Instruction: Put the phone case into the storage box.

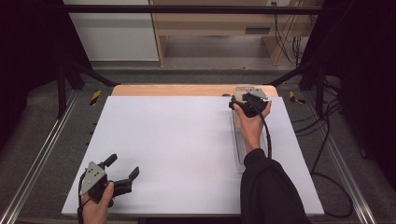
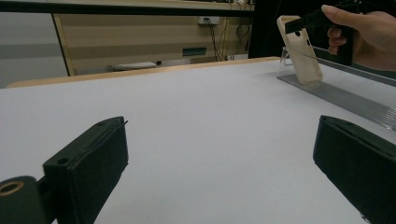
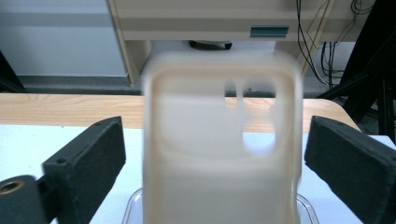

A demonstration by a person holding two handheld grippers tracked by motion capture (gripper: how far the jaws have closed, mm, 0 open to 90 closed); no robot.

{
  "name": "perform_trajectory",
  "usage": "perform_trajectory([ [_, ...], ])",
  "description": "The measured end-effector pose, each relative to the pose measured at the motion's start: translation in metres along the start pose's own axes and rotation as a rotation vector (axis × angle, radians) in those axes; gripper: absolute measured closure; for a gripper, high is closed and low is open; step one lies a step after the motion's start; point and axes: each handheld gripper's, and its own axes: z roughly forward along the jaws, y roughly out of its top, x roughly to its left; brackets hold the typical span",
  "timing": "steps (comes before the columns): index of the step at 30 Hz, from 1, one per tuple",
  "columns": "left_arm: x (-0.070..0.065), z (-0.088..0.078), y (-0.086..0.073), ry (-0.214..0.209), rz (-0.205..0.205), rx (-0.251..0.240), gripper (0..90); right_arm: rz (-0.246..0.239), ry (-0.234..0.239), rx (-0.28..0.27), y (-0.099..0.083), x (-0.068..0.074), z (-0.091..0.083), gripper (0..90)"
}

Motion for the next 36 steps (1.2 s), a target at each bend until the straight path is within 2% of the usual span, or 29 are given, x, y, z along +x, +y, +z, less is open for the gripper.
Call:
perform_trajectory([
  [15, 0.0, 0.0, 0.0, 0.002, 0.003, 0.0, 2.9, -0.021, -0.004, -0.025, 0.007, 0.0, -0.012, 3.5],
  [22, 0.0, 0.0, 0.0, 0.004, 0.001, 0.0, 2.9, -0.022, 0.003, -0.019, 0.01, 0.0, -0.016, 3.0],
  [32, 0.0, 0.0, 0.0, 0.003, 0.006, 0.001, 2.9, -0.016, -0.015, -0.009, 0.012, -0.002, -0.022, 3.4],
  [36, 0.0, 0.0, 0.0, 0.003, 0.007, 0.001, 2.9, -0.026, -0.005, -0.003, 0.012, -0.001, -0.024, 3.3],
])
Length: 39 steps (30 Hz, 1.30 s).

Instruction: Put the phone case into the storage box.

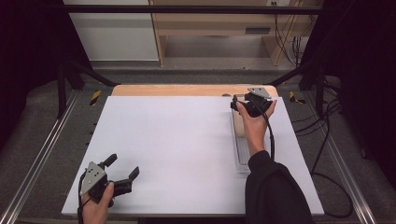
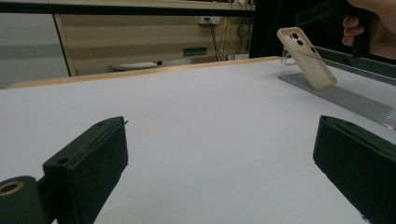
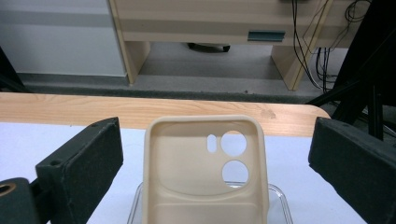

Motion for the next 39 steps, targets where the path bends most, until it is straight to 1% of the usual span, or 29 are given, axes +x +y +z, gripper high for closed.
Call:
perform_trajectory([
  [5, 0.0, 0.0, 0.0, 0.0, 0.0, 0.0, 2.9, -0.007, 0.014, -0.009, 0.002, 0.003, -0.002, 3.3],
  [12, 0.0, 0.0, 0.0, 0.001, -0.002, 0.0, 2.9, -0.019, 0.02, 0.004, 0.002, 0.004, -0.006, 3.6],
  [16, 0.0, 0.0, 0.0, 0.0, 0.0, 0.0, 2.9, -0.013, 0.023, 0.006, 0.004, 0.003, -0.009, 4.3],
  [22, 0.0, 0.0, 0.0, -0.002, 0.001, 0.0, 2.9, 0.017, 0.04, 0.011, 0.006, -0.001, -0.014, 5.4],
  [24, -0.001, 0.001, 0.0, -0.002, -0.001, -0.001, 2.9, 0.024, 0.048, 0.002, 0.005, -0.001, -0.015, 5.9],
  [31, -0.001, 0.001, 0.0, -0.001, 0.0, 0.0, 2.9, 0.024, 0.074, -0.01, 0.003, -0.003, -0.02, 6.6],
  [37, -0.001, 0.001, 0.0, -0.001, 0.001, 0.001, 2.9, 0.035, 0.084, -0.038, 0.003, -0.003, -0.023, 6.8],
  [39, -0.001, 0.001, 0.0, -0.001, 0.001, 0.001, 2.9, 0.029, 0.092, -0.048, 0.003, -0.003, -0.024, 6.5],
])
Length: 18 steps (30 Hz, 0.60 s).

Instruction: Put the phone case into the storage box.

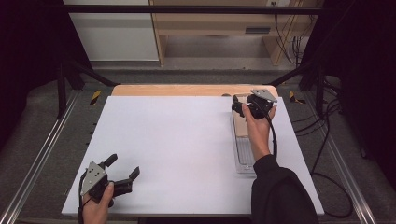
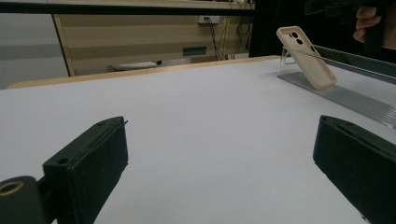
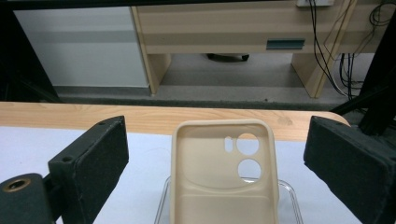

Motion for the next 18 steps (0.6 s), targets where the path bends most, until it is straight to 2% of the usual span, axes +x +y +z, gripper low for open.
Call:
perform_trajectory([
  [3, 0.0, 0.0, 0.0, 0.0, 0.001, 0.0, 2.9, -0.019, -0.006, -0.011, 0.001, 0.001, -0.002, 6.4],
  [7, 0.0, 0.0, 0.0, -0.001, 0.001, -0.001, 2.9, -0.009, -0.01, -0.022, 0.002, -0.001, -0.005, 6.6],
  [18, 0.0, 0.0, 0.0, 0.0, 0.002, -0.001, 2.9, -0.028, -0.008, -0.066, 0.007, -0.004, -0.016, 6.9],
])
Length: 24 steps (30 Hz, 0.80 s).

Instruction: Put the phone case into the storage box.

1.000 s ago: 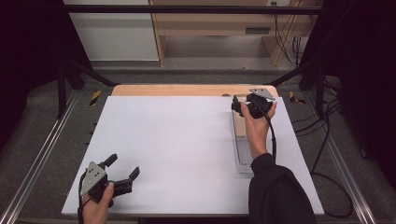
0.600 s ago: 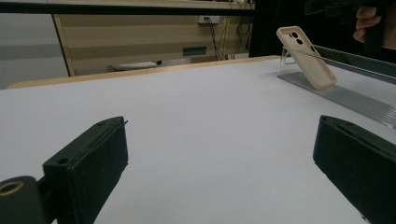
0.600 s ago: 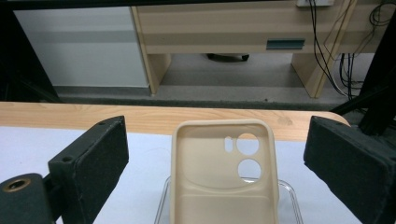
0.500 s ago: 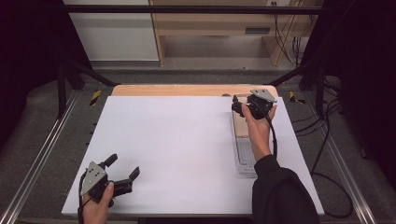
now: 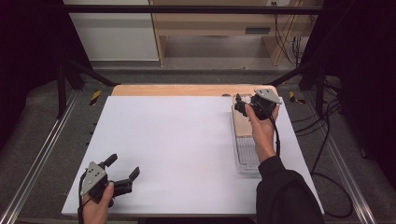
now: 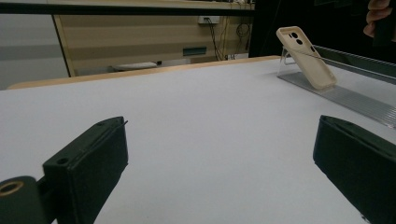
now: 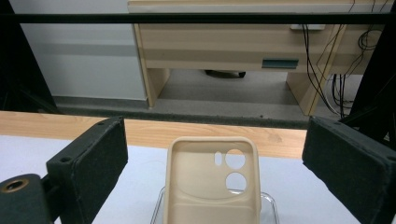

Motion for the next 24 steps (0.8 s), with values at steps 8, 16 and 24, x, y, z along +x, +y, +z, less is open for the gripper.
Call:
perform_trajectory([
  [8, 0.001, -0.001, 0.0, 0.0, 0.001, -0.001, 2.8, -0.014, 0.016, -0.016, 0.004, -0.003, -0.008, 6.9],
  [16, 0.002, -0.001, 0.0, 0.002, 0.003, -0.003, 2.7, -0.015, 0.038, -0.041, 0.01, -0.003, -0.021, 6.6],
  [24, 0.003, -0.003, 0.001, 0.006, 0.027, -0.011, 2.6, -0.017, 0.066, -0.069, 0.012, -0.005, -0.04, 6.1],
])
